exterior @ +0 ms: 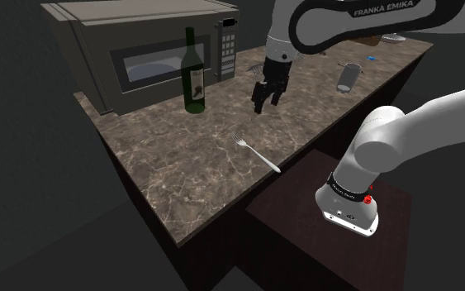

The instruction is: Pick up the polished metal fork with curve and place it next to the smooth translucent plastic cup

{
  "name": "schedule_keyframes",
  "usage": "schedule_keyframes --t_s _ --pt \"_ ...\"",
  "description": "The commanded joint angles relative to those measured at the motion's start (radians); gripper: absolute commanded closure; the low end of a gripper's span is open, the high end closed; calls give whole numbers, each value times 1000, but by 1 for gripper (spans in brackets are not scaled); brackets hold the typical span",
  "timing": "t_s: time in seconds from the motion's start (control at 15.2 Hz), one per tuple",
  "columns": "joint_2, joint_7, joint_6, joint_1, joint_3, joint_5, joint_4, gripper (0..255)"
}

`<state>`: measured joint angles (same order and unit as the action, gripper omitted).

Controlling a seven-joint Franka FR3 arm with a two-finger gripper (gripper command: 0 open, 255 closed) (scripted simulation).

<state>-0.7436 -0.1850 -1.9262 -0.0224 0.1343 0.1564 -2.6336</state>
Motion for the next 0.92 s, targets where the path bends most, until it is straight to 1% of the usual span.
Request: schedule_keyframes --t_s 0.0,0.26,0.46,0.86 --pt "30 -42 -86 -8 41 15 -41 0" --pt "142 -118 -263 -9 119 30 -85 0" --pt "250 -185 -400 1 180 23 -99 0" --pt "321 -196 -498 9 198 19 -126 0"
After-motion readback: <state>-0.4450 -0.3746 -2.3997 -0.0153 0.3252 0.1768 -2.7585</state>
